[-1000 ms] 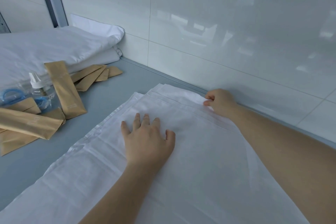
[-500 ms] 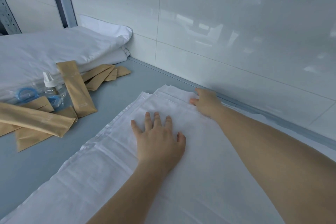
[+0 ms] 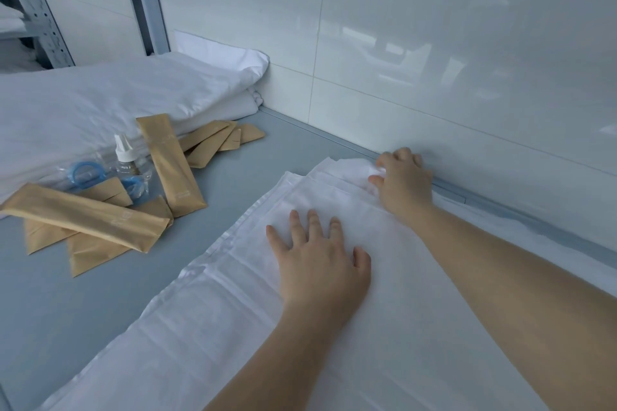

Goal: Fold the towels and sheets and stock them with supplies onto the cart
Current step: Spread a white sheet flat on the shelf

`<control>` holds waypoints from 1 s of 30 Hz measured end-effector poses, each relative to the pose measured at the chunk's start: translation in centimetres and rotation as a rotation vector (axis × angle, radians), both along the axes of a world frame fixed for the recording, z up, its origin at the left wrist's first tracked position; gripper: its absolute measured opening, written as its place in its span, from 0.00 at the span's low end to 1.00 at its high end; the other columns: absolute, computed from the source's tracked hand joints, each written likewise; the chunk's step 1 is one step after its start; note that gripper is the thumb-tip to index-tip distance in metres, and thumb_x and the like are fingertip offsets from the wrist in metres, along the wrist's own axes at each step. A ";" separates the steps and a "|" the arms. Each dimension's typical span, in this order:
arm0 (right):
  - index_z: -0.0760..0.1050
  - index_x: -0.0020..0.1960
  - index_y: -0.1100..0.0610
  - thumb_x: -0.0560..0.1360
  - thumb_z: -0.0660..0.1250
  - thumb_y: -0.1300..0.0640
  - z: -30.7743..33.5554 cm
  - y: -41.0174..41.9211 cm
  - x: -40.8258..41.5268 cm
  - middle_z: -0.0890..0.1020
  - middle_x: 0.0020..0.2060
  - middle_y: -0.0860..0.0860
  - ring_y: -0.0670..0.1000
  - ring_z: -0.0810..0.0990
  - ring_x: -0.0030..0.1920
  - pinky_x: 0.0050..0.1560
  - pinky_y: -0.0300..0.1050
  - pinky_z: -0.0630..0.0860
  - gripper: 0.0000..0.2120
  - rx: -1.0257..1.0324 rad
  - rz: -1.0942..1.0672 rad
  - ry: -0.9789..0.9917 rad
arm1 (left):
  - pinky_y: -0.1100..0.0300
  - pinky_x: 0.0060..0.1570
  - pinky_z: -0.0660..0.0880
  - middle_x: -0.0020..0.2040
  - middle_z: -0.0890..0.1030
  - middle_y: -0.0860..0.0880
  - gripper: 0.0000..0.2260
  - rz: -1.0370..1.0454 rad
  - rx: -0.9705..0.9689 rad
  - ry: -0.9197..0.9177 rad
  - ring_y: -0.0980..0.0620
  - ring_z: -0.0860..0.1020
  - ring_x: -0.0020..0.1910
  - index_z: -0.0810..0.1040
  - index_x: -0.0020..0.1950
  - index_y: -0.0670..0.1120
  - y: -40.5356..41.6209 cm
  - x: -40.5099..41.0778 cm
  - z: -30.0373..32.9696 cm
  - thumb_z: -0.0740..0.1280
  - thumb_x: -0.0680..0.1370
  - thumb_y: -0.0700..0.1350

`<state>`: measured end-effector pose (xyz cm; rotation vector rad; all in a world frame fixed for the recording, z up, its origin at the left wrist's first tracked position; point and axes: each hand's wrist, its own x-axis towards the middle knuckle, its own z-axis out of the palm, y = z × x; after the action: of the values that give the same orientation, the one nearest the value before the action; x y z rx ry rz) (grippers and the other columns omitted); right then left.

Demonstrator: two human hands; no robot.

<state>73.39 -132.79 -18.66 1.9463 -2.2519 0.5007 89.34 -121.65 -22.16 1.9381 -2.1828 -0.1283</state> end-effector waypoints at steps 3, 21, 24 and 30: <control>0.73 0.64 0.56 0.80 0.60 0.56 0.1 3.7 1.6 0.71 0.65 0.54 0.57 0.67 0.66 0.62 0.52 0.66 0.14 -0.132 0.196 -0.043 | 0.33 0.67 0.36 0.80 0.50 0.46 0.30 0.003 0.021 -0.022 0.42 0.43 0.78 0.52 0.78 0.53 -0.2 -0.2 -0.4 0.41 0.76 0.60; 0.52 0.77 0.42 0.81 0.44 0.41 -1.8 11.1 -1.7 0.48 0.78 0.43 0.46 0.43 0.77 0.74 0.62 0.38 0.25 0.280 0.194 -0.023 | 0.26 0.64 0.40 0.79 0.39 0.47 0.35 0.041 0.138 -0.100 0.37 0.37 0.76 0.37 0.77 0.58 -1.1 -0.4 -0.4 0.36 0.73 0.71; 0.41 0.75 0.34 0.73 0.33 0.29 -3.1 16.8 -2.3 0.41 0.75 0.34 0.39 0.37 0.75 0.73 0.55 0.33 0.31 0.384 0.365 0.013 | 0.26 0.64 0.40 0.79 0.41 0.47 0.35 0.045 0.138 -0.096 0.38 0.38 0.76 0.38 0.77 0.59 -1.2 -0.5 -0.5 0.35 0.72 0.71; 0.40 0.77 0.38 0.77 0.36 0.34 -0.9 20.9 -16.6 0.42 0.77 0.40 0.46 0.41 0.77 0.74 0.63 0.38 0.29 0.521 -0.222 0.103 | 0.31 0.68 0.47 0.78 0.56 0.47 0.28 -0.035 0.049 -0.118 0.44 0.50 0.78 0.58 0.76 0.55 -1.3 -0.6 0.9 0.44 0.78 0.64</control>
<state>56.75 -111.90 -19.54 1.8169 -2.6750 -0.2342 88.69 -122.93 -21.22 1.9817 -2.3094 -0.0757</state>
